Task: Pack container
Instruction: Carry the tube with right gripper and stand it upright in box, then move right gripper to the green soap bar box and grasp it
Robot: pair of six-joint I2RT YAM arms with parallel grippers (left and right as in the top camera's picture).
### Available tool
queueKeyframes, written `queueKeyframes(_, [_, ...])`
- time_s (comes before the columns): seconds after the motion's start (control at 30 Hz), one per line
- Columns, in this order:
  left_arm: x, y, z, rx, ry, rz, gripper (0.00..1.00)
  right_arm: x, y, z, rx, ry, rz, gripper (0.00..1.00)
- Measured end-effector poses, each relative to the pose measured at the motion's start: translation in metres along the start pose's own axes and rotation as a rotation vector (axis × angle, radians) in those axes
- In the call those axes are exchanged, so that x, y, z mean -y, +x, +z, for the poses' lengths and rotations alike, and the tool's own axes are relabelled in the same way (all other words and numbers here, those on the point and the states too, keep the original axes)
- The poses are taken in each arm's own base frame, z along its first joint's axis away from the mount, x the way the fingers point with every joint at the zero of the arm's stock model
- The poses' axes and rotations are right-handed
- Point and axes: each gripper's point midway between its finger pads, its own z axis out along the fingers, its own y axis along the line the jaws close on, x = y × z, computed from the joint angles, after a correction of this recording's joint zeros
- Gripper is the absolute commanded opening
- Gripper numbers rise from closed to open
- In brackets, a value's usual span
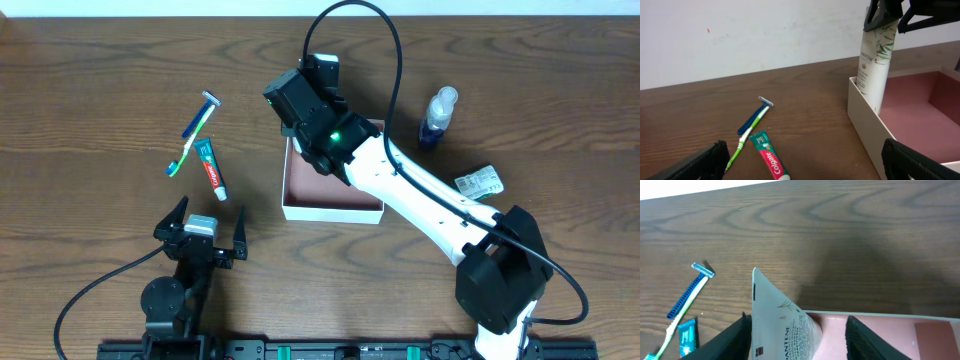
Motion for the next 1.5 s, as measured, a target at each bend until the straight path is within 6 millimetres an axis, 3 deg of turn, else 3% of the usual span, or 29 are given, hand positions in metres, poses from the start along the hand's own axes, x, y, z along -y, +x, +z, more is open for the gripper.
queueKeyframes(0.1, [0.000, 0.000, 0.000, 0.000, 0.000, 0.000, 0.98, 0.000, -0.004, -0.006, 0.005, -0.006, -0.024, 0.73])
queueKeyframes(0.2, [0.000, 0.000, 0.000, 0.000, 0.000, 0.000, 0.98, 0.006, -0.017, -0.031, 0.013, -0.012, -0.048, 0.74])
queueKeyframes(0.33, [0.000, 0.000, 0.000, 0.000, 0.000, 0.000, 0.98, 0.032, -0.054, -0.101, 0.057, -0.030, -0.019, 0.79])
queueKeyframes(0.4, [0.000, 0.000, 0.000, -0.001, 0.000, -0.001, 0.98, 0.067, -0.075, -0.142, 0.078, -0.008, 0.025, 0.79])
queueKeyframes(0.5, [0.000, 0.000, 0.000, 0.000, 0.000, 0.000, 0.98, 0.135, -0.088, -0.187, 0.069, 0.093, 0.120, 0.79])
queueKeyframes(0.63, [0.000, 0.000, 0.000, 0.000, 0.000, 0.000, 0.98, 0.221, -0.063, -0.209, -0.066, 0.303, 0.235, 0.80])
queueKeyframes(0.73, [0.000, 0.000, 0.000, 0.000, 0.000, 0.000, 0.98, 0.254, -0.041, -0.201, -0.179, 0.406, 0.291, 0.80])
queueKeyframes(0.83, [0.000, 0.000, 0.000, -0.001, 0.000, 0.000, 0.98, 0.270, -0.023, -0.182, -0.252, 0.442, 0.303, 0.80])
queueKeyframes(1.07, [0.000, 0.000, 0.000, -0.001, 0.000, 0.000, 0.98, 0.285, 0.031, -0.138, -0.390, 0.433, 0.246, 0.81])
queueKeyframes(1.27, [0.000, 0.000, 0.000, 0.000, 0.000, 0.000, 0.98, 0.310, 0.081, -0.107, -0.454, 0.470, 0.367, 0.80])
queueKeyframes(1.5, [0.000, 0.000, 0.000, -0.001, 0.000, 0.000, 0.98, 0.324, 0.119, -0.072, -0.429, 0.451, 0.495, 0.80])
